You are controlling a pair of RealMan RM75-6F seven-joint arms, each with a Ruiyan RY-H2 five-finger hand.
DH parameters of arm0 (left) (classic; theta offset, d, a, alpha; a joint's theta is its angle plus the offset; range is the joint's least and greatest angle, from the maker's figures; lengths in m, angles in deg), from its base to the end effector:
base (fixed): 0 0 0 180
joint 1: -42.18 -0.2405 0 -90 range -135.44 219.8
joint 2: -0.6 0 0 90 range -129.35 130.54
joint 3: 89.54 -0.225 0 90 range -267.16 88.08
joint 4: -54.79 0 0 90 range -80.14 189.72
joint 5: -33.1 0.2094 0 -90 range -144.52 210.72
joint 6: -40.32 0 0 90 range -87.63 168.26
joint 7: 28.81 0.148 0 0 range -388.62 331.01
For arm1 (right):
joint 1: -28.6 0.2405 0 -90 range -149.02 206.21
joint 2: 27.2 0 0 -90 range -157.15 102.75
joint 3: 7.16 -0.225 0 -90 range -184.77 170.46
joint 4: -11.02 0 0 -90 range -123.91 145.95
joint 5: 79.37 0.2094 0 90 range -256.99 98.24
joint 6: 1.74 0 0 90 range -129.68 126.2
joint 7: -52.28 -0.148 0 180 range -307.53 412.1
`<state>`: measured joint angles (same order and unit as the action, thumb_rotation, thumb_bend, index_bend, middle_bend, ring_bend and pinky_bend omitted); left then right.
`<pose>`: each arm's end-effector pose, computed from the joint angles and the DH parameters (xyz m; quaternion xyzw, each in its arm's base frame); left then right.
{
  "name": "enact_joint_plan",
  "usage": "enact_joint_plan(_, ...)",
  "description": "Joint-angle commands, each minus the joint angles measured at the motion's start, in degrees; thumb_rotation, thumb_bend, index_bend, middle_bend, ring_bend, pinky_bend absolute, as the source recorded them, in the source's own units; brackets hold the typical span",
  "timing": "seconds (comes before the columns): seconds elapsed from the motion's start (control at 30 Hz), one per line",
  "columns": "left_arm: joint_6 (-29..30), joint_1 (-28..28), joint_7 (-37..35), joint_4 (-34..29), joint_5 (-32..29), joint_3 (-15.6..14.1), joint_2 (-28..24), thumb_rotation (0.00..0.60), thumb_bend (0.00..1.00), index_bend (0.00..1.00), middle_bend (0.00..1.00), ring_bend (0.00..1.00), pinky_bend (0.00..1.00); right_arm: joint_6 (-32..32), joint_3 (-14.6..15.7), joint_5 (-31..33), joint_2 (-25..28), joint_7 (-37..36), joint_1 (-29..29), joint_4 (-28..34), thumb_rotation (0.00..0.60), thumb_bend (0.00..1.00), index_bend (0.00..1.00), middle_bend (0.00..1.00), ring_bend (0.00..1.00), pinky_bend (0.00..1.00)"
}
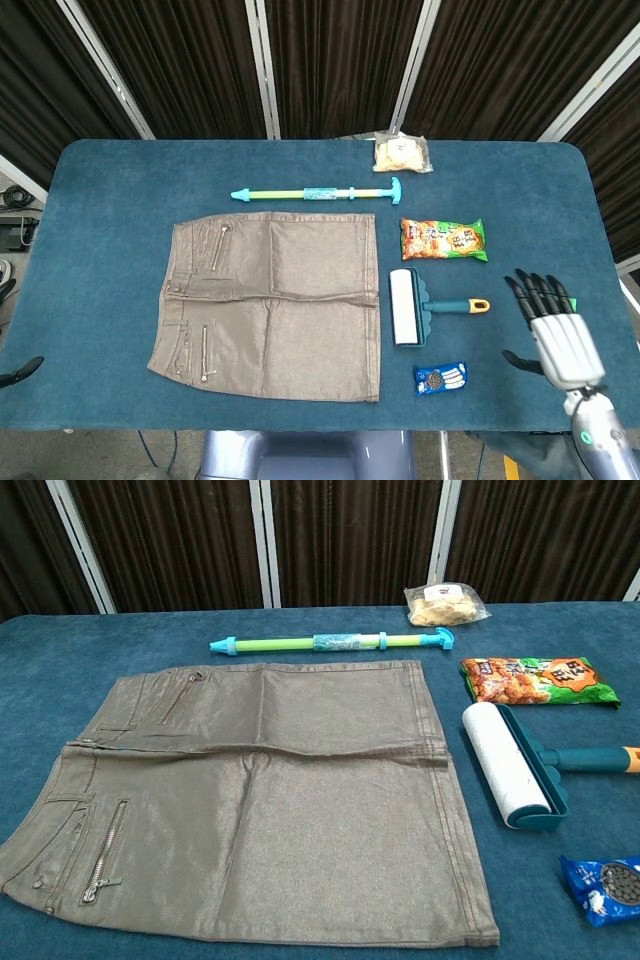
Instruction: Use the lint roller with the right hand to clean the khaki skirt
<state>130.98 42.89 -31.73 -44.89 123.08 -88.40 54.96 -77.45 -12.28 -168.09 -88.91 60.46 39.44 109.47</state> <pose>-0.2702 0.1554 0.1873 -0.5874 -0.3764 -0.4037 0.5919 -0.2422 -0.2139 0.1290 0.6731 -0.3476 0.3699 0.5378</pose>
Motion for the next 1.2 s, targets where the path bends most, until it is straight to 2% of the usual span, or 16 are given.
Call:
enact_joint_plan(0.03, -0.4, 0.3, 1.1, 0.0, -0.7, 0.4, 0.5, 0.600, 0.04, 0.00, 0.00, 0.00, 0.00, 10.9, -1.0, 2.7, -3.5, -2.6, 7.4, -7.2, 0.600, 0.11, 0.08, 0.08, 0.01, 0.00)
enact_joint_plan(0.13, -0.9, 0.5, 3.0, -0.3, -1.4, 0.5, 1.2, 0.600, 0.04, 0.00, 0.00, 0.00, 0.00, 14.1, -1.8, 3.1, -7.8, -2.0, 10.7, -12.5, 0.600, 0.25, 0.14, 0.14, 0.04, 0.01)
enact_joint_plan(0.27, -1.7, 0.8, 4.7, -0.6, -2.7, 0.9, 1.7, 0.600, 0.04, 0.00, 0.00, 0.00, 0.00, 17.3, -1.9, 4.0, -11.4, -1.1, 13.6, -16.7, 0.600, 0.31, 0.15, 0.15, 0.05, 0.05)
enact_joint_plan(0.6, -3.5, 1.4, 5.9, -0.1, -5.8, 1.7, 2.3, 0.600, 0.04, 0.00, 0.00, 0.00, 0.00, 20.4, -0.1, 4.0, -15.9, 1.2, 16.4, -21.3, 0.600, 0.32, 0.15, 0.19, 0.08, 0.08)
enact_joint_plan(0.93, -3.2, 1.3, 5.6, -0.3, -5.7, 1.7, 2.1, 0.600, 0.04, 0.00, 0.00, 0.00, 0.00, 20.6, 2.3, 2.6, -20.7, 2.2, 17.6, -28.9, 0.600, 0.32, 0.16, 0.22, 0.11, 0.13)
enact_joint_plan(1.2, -3.2, 1.4, 6.0, -0.5, -5.7, 1.7, 2.2, 0.600, 0.04, 0.00, 0.00, 0.00, 0.00, 20.8, 2.9, 2.3, -23.2, 1.3, 18.7, -32.8, 0.600, 0.33, 0.17, 0.23, 0.13, 0.15)
